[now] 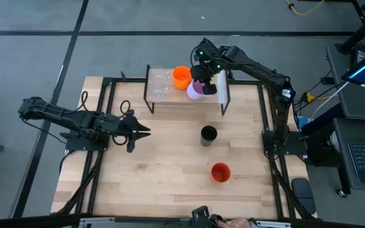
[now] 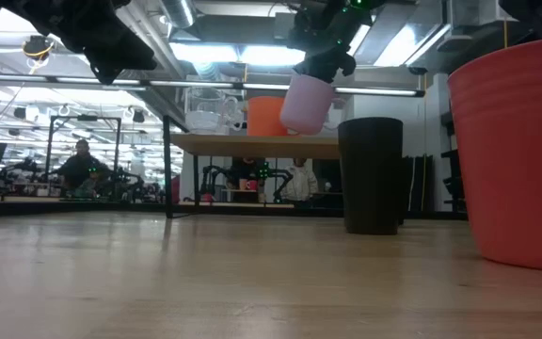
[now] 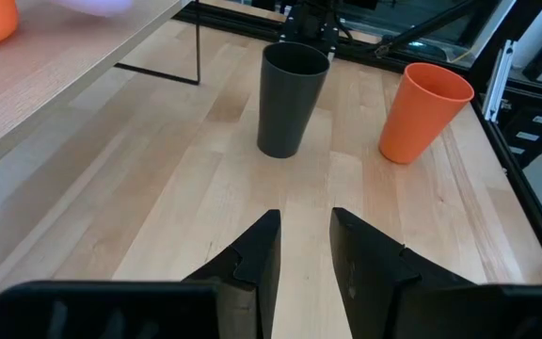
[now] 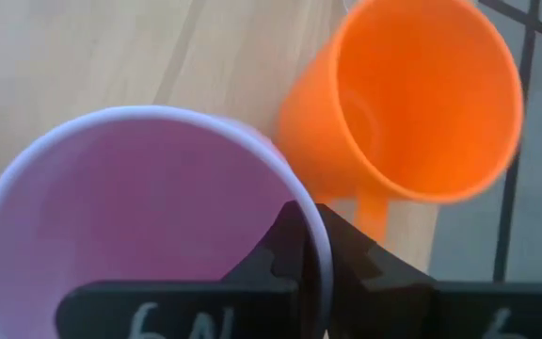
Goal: Stack small to large cups/mugs on shelf
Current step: Put the pink mug on top of the shelf
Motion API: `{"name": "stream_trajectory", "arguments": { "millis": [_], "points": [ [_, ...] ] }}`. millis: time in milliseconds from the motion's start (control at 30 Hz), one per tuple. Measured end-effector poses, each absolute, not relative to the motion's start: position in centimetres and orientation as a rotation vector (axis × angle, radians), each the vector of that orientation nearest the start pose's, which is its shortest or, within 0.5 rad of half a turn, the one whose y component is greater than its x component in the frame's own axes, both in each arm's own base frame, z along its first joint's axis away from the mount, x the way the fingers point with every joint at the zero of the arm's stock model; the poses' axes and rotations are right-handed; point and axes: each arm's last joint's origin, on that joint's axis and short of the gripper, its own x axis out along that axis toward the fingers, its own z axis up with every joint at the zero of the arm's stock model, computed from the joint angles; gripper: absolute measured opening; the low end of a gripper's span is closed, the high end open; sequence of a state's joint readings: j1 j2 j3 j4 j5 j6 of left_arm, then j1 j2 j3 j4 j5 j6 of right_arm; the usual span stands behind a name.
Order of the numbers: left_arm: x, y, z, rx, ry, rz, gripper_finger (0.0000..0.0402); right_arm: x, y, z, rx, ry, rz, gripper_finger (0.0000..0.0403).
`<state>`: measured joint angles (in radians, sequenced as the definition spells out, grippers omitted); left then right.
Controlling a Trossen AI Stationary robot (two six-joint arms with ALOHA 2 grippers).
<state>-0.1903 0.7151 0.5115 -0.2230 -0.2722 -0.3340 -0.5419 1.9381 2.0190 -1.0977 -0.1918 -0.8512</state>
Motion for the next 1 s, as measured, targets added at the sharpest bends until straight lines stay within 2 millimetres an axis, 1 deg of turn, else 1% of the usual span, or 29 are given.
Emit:
{"name": "stream_trajectory", "arguments": {
  "millis": [100, 333, 733, 1000],
  "points": [
    [15.84, -2.26, 24.62, -0.231, 0.397, 0.149, 0.0089, 35.01, -20.32, 34.79, -0.404, 0.988, 0.119, 0.0020],
    [15.84, -2.26, 24.63, -0.231, 0.397, 0.149, 0.0089, 35.01, -20.35, 34.79, -0.402, 0.989, 0.115, 0.0054],
    [15.84, -2.26, 24.62, -0.235, 0.397, 0.150, 0.0089, 35.02, -20.44, 34.83, -0.404, 0.983, 0.110, 0.0062],
    [15.84, -2.26, 24.62, -0.236, 0.397, 0.150, 0.0089, 35.19, -20.53, 34.95, -0.416, 0.964, 0.100, 0.0098]
  ]
}}
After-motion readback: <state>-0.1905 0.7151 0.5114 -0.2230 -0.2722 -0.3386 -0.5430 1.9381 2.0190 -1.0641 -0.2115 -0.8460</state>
